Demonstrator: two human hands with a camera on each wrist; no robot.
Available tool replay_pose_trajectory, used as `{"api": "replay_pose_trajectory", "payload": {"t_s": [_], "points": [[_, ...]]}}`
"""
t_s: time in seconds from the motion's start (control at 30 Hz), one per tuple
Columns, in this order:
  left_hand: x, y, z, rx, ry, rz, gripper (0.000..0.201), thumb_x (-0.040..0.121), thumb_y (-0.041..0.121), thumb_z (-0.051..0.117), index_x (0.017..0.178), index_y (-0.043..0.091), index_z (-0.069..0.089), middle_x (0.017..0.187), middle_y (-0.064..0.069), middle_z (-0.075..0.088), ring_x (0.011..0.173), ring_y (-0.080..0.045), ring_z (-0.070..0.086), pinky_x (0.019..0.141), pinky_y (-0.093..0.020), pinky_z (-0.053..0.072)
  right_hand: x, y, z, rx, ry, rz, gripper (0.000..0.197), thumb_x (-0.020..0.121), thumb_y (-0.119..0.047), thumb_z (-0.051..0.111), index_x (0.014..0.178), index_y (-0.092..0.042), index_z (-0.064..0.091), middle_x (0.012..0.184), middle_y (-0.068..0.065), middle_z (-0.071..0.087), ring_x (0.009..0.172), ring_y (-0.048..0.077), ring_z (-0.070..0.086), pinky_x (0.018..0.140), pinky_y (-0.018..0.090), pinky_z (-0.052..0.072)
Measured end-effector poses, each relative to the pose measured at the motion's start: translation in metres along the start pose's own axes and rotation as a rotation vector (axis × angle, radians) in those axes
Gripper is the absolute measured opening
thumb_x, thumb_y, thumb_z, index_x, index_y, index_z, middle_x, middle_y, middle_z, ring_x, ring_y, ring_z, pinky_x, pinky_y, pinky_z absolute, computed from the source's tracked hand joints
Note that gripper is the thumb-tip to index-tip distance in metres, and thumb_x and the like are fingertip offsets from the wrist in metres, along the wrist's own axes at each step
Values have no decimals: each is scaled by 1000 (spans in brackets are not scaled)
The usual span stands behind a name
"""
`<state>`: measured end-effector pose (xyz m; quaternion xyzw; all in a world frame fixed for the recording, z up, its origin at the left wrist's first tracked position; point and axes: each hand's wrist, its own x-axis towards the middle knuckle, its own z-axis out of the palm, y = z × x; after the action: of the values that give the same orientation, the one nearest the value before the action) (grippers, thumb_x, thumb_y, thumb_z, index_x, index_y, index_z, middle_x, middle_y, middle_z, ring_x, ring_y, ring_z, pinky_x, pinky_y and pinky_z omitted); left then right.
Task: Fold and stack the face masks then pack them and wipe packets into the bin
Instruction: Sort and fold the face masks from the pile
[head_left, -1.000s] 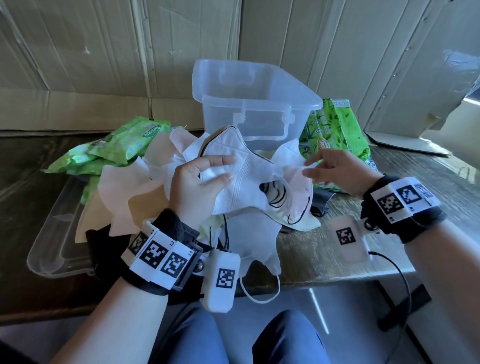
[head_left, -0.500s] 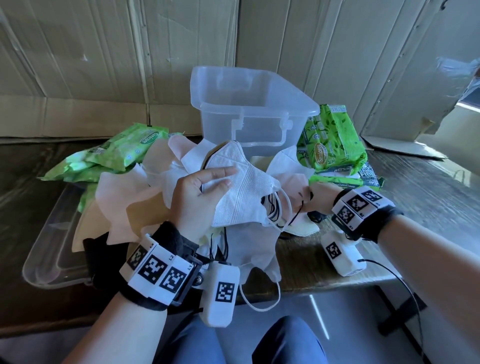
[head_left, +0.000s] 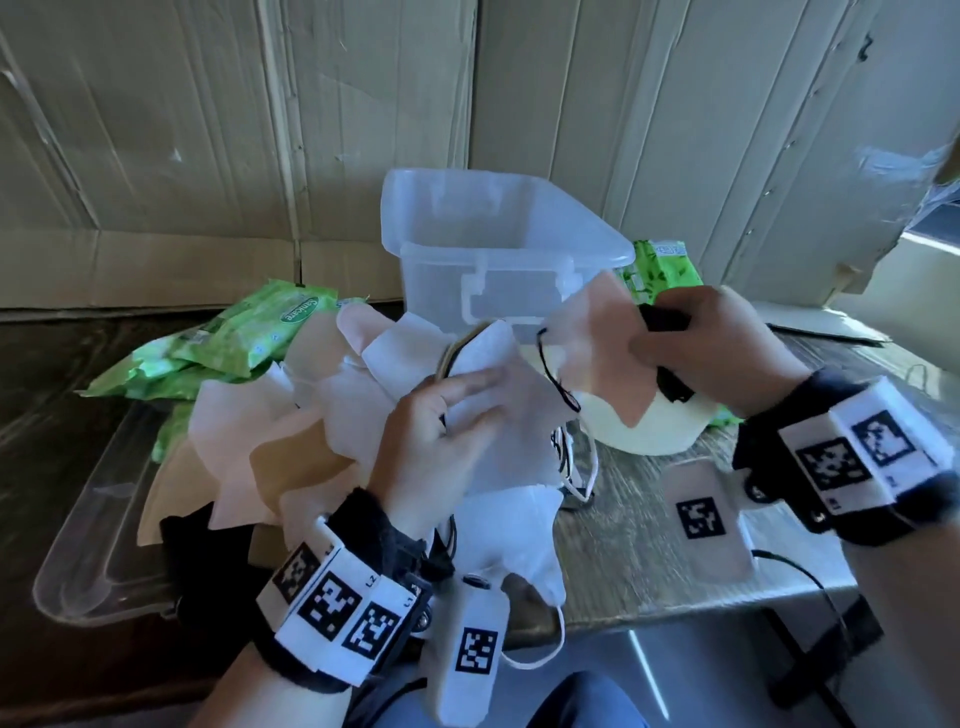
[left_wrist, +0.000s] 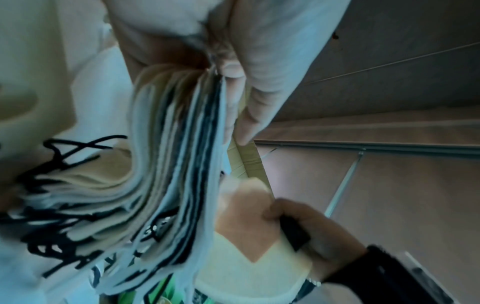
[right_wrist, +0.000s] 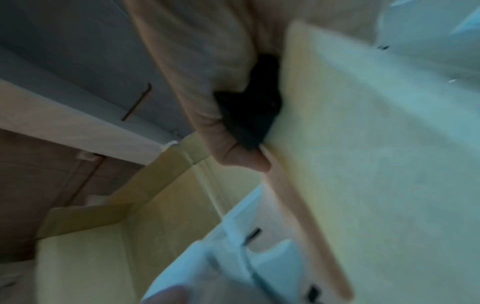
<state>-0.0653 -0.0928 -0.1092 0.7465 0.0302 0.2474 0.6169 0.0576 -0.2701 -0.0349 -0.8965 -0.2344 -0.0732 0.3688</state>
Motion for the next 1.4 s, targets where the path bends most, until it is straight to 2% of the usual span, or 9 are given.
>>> {"api": "replay_pose_trajectory", "payload": {"t_s": [0.13, 0.3, 0.5, 0.67, 0.8, 0.93, 1.1, 1.23, 1.4], "points": [[-4, 9, 13, -112, -77, -34, 18, 75, 39, 63, 92, 39, 69, 107, 21, 67, 107, 9, 56, 95, -12, 41, -26, -29, 22, 12, -133, -150, 22, 59, -28, 61, 56, -11, 48, 48, -3, 44, 45, 13, 42, 45, 25, 35], [-2, 6, 12, -214, -18, -12, 38, 61, 55, 66, 85, 26, 75, 87, 3, 74, 91, -14, 67, 82, -32, 51, -34, -29, 40, 248, -333, -261, 7, 76, -19, 69, 78, -23, 63, 74, 0, 66, 70, 25, 62, 72, 36, 52], [-1, -7, 11, -264, 35, -67, 37, 57, 17, 85, 90, 16, 71, 91, -4, 74, 85, -15, 66, 81, -29, 51, -29, -24, 40, 561, -309, -119, 9, 75, -14, 58, 72, -17, 50, 61, -5, 51, 58, 7, 48, 55, 14, 40], [-1, -5, 6, -227, 40, -22, 30, 80, -6, 66, 97, 19, 66, 87, 8, 73, 84, -4, 65, 76, -17, 49, -25, -21, 41, 546, -179, -77, 10, 72, -12, 58, 70, -17, 50, 70, 13, 53, 69, 30, 56, 66, 43, 51], [1, -4, 4, -279, 91, 49, 70, 81, -14, 59, 122, 39, 40, 126, 19, 54, 115, 3, 52, 83, -6, 45, -20, -16, 30, 510, -51, -79, 22, 69, 4, 58, 66, -15, 47, 65, 17, 55, 58, 27, 59, 59, 43, 48], [1, -9, 2, -304, 78, 106, 73, 79, -18, 58, 119, 41, 41, 126, 20, 52, 123, -6, 49, 95, -19, 46, -15, -15, 19, 570, 13, -91, 35, 80, 18, 48, 67, -14, 42, 64, 6, 50, 42, 9, 51, 51, 26, 43], [3, -7, 2, -208, 53, 111, 35, 77, -13, 63, 83, 20, 52, 82, 11, 53, 83, 7, 52, 77, -8, 40, -12, -14, 24, 490, 16, -110, 36, 83, 16, 44, 68, -16, 38, 61, 6, 46, 39, 10, 45, 50, 32, 37], [4, -14, -1, -185, 82, 100, 46, 75, -7, 69, 62, 18, 32, 57, 13, 31, 60, -5, 32, 61, -17, 29, -6, -7, 26, 385, 38, -77, 34, 84, 14, 42, 69, -16, 38, 53, 7, 45, 33, 8, 41, 39, 20, 36], [6, -17, -4, -238, 69, 15, 44, 72, -9, 68, 46, 24, 56, 49, 5, 46, 55, -9, 44, 72, -12, 46, 1, -1, 16, 394, 253, -38, 34, 83, 11, 41, 69, -20, 38, 53, 7, 48, 39, 13, 46, 52, 35, 41]]}}
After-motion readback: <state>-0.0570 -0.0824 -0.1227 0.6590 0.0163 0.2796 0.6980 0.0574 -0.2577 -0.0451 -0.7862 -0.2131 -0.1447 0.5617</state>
